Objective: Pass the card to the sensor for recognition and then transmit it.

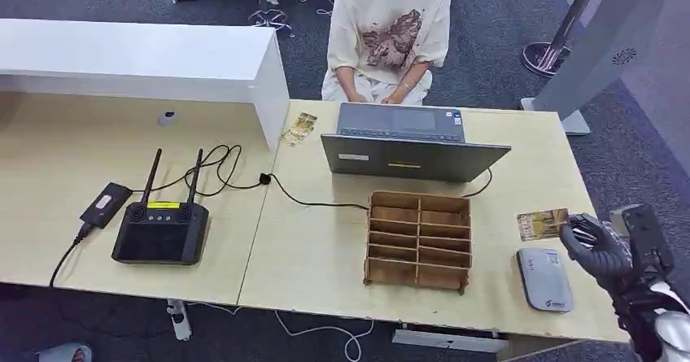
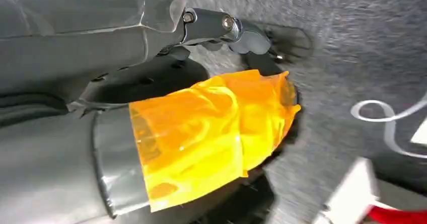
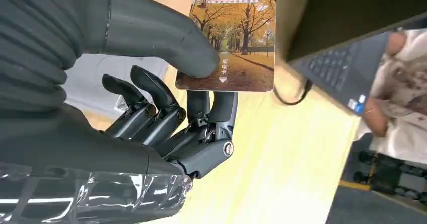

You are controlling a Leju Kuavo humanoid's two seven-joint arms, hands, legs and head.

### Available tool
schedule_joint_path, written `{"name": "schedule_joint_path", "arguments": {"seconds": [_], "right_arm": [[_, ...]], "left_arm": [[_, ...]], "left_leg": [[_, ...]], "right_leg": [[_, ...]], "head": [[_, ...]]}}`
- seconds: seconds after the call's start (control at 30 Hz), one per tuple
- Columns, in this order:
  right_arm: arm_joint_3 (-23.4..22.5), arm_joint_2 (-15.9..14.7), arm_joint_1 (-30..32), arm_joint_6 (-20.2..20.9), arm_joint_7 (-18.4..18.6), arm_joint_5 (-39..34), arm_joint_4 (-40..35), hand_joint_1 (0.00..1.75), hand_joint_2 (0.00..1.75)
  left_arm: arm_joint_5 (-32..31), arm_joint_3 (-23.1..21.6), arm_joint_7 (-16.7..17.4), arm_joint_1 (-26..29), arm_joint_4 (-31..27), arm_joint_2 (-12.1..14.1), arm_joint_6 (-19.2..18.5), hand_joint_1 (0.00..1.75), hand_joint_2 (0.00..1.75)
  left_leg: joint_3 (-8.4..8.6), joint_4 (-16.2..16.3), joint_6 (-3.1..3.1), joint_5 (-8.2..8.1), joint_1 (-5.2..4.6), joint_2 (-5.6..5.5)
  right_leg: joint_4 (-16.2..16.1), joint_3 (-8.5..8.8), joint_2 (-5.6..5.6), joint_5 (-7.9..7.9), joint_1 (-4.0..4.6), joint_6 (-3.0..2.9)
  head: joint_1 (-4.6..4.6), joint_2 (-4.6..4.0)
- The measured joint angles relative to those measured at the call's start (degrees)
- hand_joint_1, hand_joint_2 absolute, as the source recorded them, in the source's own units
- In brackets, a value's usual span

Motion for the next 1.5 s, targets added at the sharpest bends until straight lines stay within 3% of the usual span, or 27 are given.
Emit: {"name": "schedule_joint_path", "arguments": {"seconds": [0.27,0.47,0.57,0.83,1.0,1.23,1.5], "right_arm": [[-10.2,-0.5,10.7,3.9,1.8,4.5,-5.8,1.75,1.75],[-19.7,2.7,15.1,10.5,4.6,12.1,-9.2,1.75,1.75],[-24.0,4.4,16.7,13.0,6.9,16.4,-10.6,1.75,1.75],[-35.4,10.4,18.3,21.5,5.8,23.0,-13.6,1.75,1.75],[-37.9,12.3,17.5,23.3,5.5,25.0,-14.2,1.75,1.75],[-37.9,13.5,16.1,23.2,5.4,26.0,-14.2,1.75,1.75],[-34.4,13.0,13.7,18.3,6.0,23.2,-13.6,1.75,1.75]], "left_arm": [[2.3,3.2,1.9,0.1,0.0,0.2,1.1,0.00,0.00],[1.3,3.3,0.4,0.5,0.0,0.6,0.0,0.00,0.00],[0.9,3.3,2.5,0.5,0.0,0.8,-0.1,0.00,0.00],[0.2,3.1,3.0,1.0,0.0,1.0,-0.1,0.00,0.00],[-0.2,3.0,3.0,1.0,0.0,1.0,-0.1,0.00,0.00],[-0.2,3.0,3.1,1.0,0.0,1.1,-0.2,0.00,0.00],[-0.3,3.0,3.3,1.0,0.0,1.1,-0.7,0.00,0.00]], "left_leg": [[-0.09,0.0,0.07,-0.08,0.00,-0.18],[-0.10,0.0,0.07,-0.08,0.00,-0.17],[-0.04,0.0,0.07,-0.08,0.00,-0.13],[-0.06,0.0,0.07,-0.08,0.00,-0.04],[-0.05,0.0,0.07,-0.08,0.00,-0.01],[-0.05,0.0,0.07,-0.08,0.00,-0.02],[-0.05,0.0,0.07,-0.08,0.00,-0.01]], "right_leg": [[0.0,0.03,-0.18,-0.10,0.00,0.11],[0.0,0.03,-0.18,-0.11,0.00,0.11],[0.0,0.03,-0.16,-0.11,0.00,0.11],[0.0,0.02,-0.05,-0.10,-0.01,0.11],[0.0,0.04,-0.02,-0.10,0.00,0.11],[0.0,0.05,-0.01,-0.09,-0.01,0.11],[0.0,0.05,-0.02,-0.09,-0.01,0.11]], "head": [[0.00,0.00],[0.00,0.00],[0.00,0.00],[0.00,0.00],[0.00,0.00],[0.00,0.00],[0.00,0.00]]}}
